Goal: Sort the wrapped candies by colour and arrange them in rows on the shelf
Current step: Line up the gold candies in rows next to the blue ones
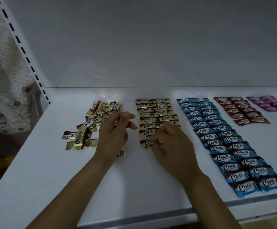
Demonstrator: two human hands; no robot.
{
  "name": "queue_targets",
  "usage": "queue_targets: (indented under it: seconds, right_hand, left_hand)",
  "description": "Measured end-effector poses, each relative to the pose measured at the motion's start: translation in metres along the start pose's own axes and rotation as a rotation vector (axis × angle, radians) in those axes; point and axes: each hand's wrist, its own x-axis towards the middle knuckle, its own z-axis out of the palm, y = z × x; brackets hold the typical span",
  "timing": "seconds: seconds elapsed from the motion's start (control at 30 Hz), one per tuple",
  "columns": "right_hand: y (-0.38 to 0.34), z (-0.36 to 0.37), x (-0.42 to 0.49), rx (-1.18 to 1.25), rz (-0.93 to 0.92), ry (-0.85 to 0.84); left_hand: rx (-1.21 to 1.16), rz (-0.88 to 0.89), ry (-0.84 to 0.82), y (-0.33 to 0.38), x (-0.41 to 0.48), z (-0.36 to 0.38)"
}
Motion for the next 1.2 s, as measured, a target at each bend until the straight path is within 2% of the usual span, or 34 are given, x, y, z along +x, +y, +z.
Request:
queue_targets:
  seconds: [0.1,0.23,0.33,0.5,0.57,0.63,0.7,0.77,0.87,0.97,1.07,1.2]
  right_hand:
    - [0.003,0.002,0.0,-0.077,-0.019,-0.063]
    - [0.001,0.003,0.0,-0.068,-0.014,-0.029]
    - [-0.012,-0.001,0.003,0.089,-0.038,0.04]
    - [-0.03,0.004,0.005,0.306,-0.062,-0.079]
    - [-0.025,0.003,0.006,0.452,-0.005,-0.037]
    - [-0.021,-0.001,0.005,0.573,0.092,0.004]
    - [-0.022,-0.004,0.004,0.676,0.136,-0.028]
    - [-0.027,-0.002,0.003,0.676,0.089,-0.123]
    - [-0.029,0.003,0.002,0.629,-0.002,-0.184]
    - [-0.024,-0.001,0.002,0.706,0.069,-0.12]
    - [-0.019,-0.008,0.004,0.849,0.173,-0.066]
    - [-0.02,-0.012,0.006,0.91,0.202,-0.025]
  left_hand:
    - [-0.041,-0.038,-0.005,0.0,0.0,-0.001]
    - [-0.133,-0.138,-0.019,0.001,0.002,-0.002]
    - [-0.273,-0.235,-0.008,0.003,0.002,0.004]
    - [-0.32,-0.272,-0.035,0.007,-0.002,0.023]
    - [-0.376,-0.295,-0.065,0.008,-0.001,0.022]
    - [-0.343,-0.266,-0.085,0.007,-0.002,0.02]
    - [-0.27,-0.19,-0.076,0.005,-0.005,0.019]
    - [-0.231,-0.143,-0.058,0.002,-0.006,0.02]
    - [-0.265,-0.181,-0.054,0.002,-0.005,0.021]
    - [-0.257,-0.177,-0.063,0.004,-0.004,0.018]
    - [-0.21,-0.092,-0.088,0.004,-0.002,0.013]
    - [-0.167,-0.038,-0.177,0.004,-0.006,0.009]
